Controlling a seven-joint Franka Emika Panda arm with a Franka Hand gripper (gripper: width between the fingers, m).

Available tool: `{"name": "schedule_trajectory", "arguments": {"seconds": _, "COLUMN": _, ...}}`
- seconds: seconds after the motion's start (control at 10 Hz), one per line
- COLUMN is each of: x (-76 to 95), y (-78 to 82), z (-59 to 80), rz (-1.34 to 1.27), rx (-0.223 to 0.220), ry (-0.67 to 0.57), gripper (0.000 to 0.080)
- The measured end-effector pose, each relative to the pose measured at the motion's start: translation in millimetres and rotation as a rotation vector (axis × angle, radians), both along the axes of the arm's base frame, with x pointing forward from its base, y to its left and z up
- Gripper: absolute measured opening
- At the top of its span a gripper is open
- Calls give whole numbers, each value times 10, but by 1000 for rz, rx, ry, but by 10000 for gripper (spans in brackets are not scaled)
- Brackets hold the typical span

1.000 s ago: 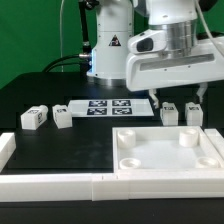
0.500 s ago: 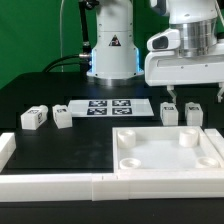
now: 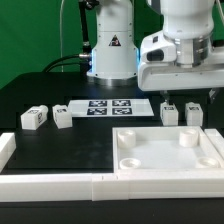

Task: Assemble one leg

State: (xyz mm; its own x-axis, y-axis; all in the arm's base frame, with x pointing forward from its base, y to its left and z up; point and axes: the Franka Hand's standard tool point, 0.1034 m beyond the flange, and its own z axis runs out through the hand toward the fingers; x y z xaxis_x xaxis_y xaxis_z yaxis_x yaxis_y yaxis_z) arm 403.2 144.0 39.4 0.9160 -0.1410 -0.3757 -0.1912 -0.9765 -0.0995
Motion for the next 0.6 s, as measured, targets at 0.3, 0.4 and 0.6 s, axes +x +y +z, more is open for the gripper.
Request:
{"name": "schedule_trajectory", "arguments": {"seconds": 0.3, "x": -34, "y": 103, "z": 9, "rz": 48, "rx": 54, "ry": 263, "gripper": 649}}
{"name": "schedule_trajectory", "arguments": {"seconds": 0.4, "x": -133, "y": 155, "z": 51, "rz": 74, "rx": 74, "ry": 409, "gripper": 649}}
{"name": "schedule_trajectory", "arguments": {"seconds": 0.6, "x": -116, "y": 246, "z": -19, "rz": 102, "rx": 110, "ry": 572, "gripper": 649}}
